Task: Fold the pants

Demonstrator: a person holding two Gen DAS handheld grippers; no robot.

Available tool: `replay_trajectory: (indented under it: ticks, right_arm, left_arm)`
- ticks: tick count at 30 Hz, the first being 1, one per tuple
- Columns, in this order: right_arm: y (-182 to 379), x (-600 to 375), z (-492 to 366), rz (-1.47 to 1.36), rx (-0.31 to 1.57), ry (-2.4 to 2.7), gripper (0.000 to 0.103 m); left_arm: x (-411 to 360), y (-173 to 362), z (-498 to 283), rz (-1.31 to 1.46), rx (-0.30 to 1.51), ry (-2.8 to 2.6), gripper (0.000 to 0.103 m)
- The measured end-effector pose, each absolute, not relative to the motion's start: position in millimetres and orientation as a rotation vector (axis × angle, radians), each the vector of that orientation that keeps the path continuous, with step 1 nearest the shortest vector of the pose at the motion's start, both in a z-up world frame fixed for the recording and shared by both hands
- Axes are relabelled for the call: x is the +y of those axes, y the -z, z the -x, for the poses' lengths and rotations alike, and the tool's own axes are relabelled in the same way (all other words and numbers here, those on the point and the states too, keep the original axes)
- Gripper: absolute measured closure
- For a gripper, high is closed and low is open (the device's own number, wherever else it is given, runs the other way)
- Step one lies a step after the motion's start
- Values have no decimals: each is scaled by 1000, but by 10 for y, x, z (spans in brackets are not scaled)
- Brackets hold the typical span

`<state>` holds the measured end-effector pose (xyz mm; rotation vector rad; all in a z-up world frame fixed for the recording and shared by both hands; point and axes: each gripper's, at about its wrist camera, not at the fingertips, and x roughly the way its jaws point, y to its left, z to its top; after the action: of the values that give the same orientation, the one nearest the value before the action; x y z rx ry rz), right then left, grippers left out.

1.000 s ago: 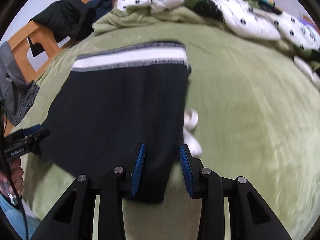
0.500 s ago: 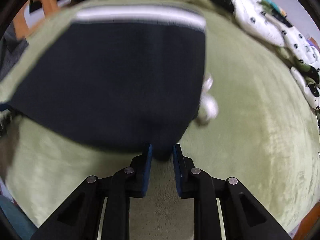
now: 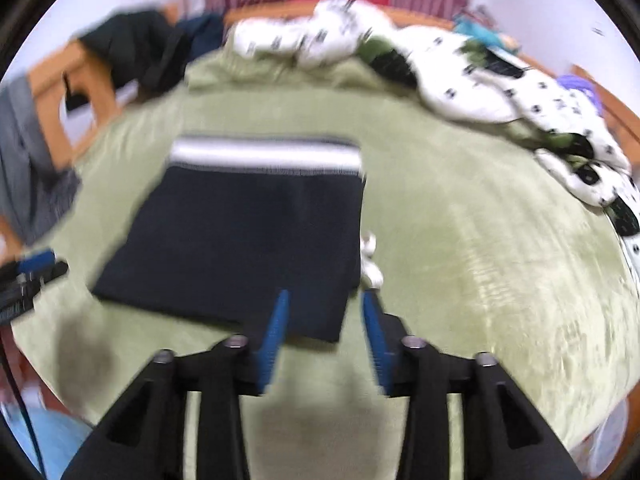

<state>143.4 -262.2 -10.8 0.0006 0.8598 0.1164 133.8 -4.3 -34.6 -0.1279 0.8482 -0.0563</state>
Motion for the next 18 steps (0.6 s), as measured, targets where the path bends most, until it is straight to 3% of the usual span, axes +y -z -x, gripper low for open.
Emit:
replay_trajectory:
  ticks: [4,6,8,13,18]
  right_arm:
    - [-67,-2456,-1105,-13,789,-124,49]
    - [-17,-2335,-972,41,796,-104,43]
    - [38,-2264,-902,110,797,-89,24]
    - [101,-2288,-811,146,809,-86,10]
    - [73,-2413,-777,93,805,-72,10]
  left_arm:
    - [-332,101,-964,119,772,90,21]
    - [-413,212,-756,131,766,90,21]
    - [-504,292,-686,19,808,35,21]
    - [-436,195,-515,4,777,-4,21]
    - [-394,109,-379,11,712,-54,21]
